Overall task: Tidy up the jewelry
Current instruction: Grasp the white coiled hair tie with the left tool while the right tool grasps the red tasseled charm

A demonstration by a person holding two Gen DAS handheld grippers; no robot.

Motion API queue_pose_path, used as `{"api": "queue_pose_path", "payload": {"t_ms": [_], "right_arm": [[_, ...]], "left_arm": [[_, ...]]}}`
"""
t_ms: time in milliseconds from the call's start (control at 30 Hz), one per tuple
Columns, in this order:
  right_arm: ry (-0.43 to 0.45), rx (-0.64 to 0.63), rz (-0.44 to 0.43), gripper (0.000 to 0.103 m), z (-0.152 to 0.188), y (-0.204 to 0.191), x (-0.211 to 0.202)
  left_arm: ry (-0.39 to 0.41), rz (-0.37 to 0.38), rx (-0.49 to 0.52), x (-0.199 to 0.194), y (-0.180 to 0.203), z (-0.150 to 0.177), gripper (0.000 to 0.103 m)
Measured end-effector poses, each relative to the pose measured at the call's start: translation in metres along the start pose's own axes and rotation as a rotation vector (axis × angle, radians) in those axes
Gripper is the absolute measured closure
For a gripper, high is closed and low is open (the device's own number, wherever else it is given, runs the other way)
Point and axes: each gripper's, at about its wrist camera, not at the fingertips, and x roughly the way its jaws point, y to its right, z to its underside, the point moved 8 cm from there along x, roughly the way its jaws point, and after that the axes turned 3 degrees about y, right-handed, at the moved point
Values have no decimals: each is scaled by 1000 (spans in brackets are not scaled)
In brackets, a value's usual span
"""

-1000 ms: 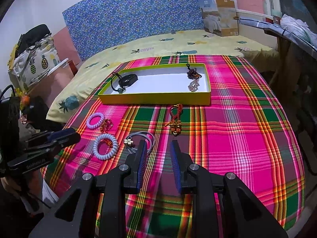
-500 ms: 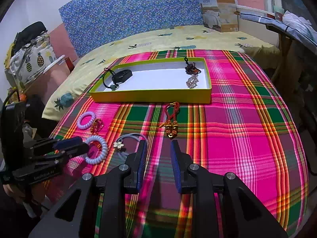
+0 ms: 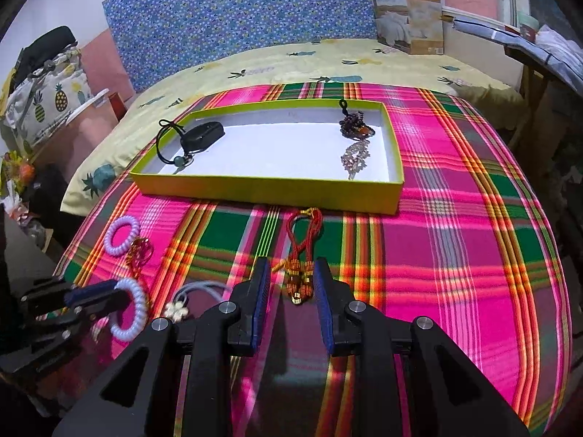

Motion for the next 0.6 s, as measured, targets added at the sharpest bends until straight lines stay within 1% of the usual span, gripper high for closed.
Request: {"api": "queue_pose_path", "payload": {"t_ms": [233, 300, 333, 367, 400, 600], "right_arm": [[-46, -11, 22, 78, -4, 7, 22], [-44, -20, 23, 78, -4, 6, 22], [-45, -23, 27, 79, -4, 5, 23], [-43, -26, 31, 82, -4, 5, 22], [-44, -27, 30, 90, -4, 4, 22], [-27, -21, 30, 90, -2, 3, 14]], "left_arm": [[19, 14, -5, -7, -1, -4, 93], [27, 15, -6, -10, -1, -5, 93], [30, 16, -6, -11, -1, -6, 93], [33, 16, -7, -12, -1, -7, 93], [35, 16, -9, -13, -1, -7, 93], [46, 9, -19, -18, -3, -9, 93]]}}
